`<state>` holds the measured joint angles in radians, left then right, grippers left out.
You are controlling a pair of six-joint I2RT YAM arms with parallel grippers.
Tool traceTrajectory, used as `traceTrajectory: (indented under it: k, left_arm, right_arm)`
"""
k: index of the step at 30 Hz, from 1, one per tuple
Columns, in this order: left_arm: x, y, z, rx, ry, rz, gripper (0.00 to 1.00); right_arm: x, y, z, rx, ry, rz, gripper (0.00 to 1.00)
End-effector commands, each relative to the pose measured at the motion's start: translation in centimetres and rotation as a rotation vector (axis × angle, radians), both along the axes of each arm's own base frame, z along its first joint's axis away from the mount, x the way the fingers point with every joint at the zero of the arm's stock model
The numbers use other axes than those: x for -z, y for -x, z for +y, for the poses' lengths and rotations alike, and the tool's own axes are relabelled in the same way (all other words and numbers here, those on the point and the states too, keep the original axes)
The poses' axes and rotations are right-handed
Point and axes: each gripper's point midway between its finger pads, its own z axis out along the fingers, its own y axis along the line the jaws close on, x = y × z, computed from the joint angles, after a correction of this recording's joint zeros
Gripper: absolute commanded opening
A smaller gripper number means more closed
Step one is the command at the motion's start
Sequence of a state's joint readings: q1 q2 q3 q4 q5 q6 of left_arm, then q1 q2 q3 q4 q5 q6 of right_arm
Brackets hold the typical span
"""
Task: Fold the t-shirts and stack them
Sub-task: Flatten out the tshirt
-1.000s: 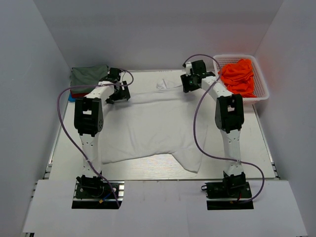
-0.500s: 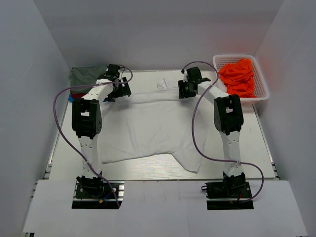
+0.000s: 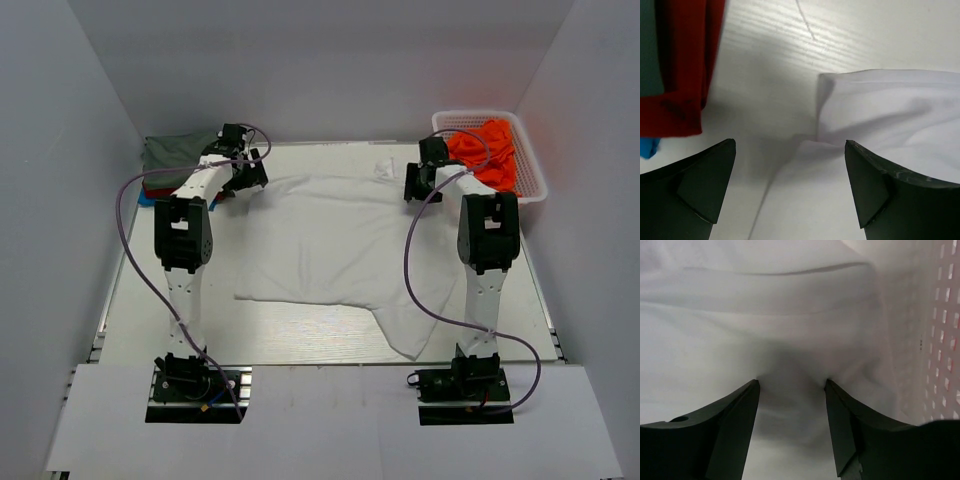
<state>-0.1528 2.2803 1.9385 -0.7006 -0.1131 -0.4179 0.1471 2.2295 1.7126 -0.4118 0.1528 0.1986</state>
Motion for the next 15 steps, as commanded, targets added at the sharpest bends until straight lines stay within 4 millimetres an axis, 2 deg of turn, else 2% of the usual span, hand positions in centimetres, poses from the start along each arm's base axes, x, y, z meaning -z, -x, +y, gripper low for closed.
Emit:
traceTrajectory:
  k: [1,2,3,4,6,8,9,10,12,13,14,15]
  left_arm:
    - [-1.9,-1.7,-1.1,0.036,0.032,-0.05,1.0]
    - [-2.3,-1.9,-1.3,0.043,0.043,-0.06,1.0]
    - [-3.2,-2.1,-1.4,0.043,0.046,-0.078,1.0]
    - [-4.0,-2.3,-2.3,0.064,0.063,-0.101,1.0]
    - [-4.0,-1.5,-3.2,0.097,0.107,-0.093,1.0]
    - [-5.7,-1.2,-4.9,0.127,0.174,-0.133,1.0]
    - [-5.0,-0.3,-5.7,0.148,0.188,-0.115,1.0]
    - [-4.9,0.0,-5.9,0.15,0.205,-0.113,1.0]
    - [-4.3,1.3,-7.5,0.18,0.227,-0.092,1.0]
    - [-4.2,1.8,-7.9,0.194,0.247,-0.08,1.0]
    - [-3.0,3.0,-8.6,0.211,0.253,-0.042,1.0]
    - [-2.9,3.6,-9.2,0.226,0.26,-0.033,1.0]
  right_arm:
    - [-2.5,0.5,2.1,-0.228,0.05,-0.012,0.62]
    - [-2.9,0.3,3.2,-0.259,0.017,-0.032,0.64]
    - [-4.6,0.0,4.0,-0.308,0.034,-0.077,0.66]
    - [-5.4,-0.4,4.5,-0.339,0.049,-0.106,0.66]
    - [-7.3,-1.6,4.8,-0.324,0.065,-0.166,0.68]
    - [-8.0,-2.2,5.2,-0.302,0.06,-0.189,0.68]
    - [-9.0,-3.3,5.2,-0.279,0.059,-0.217,0.68]
    - [-8.4,-3.7,5.4,-0.272,0.058,-0.209,0.68]
    - [-9.2,-4.8,5.4,-0.227,0.049,-0.212,0.68]
    - [-8.3,-4.7,5.6,-0.226,0.043,-0.188,0.68]
    - [-8.3,-4.4,6.4,-0.241,0.022,-0.175,0.68]
    - [-7.5,-3.7,6.4,-0.247,0.015,-0.148,0.7]
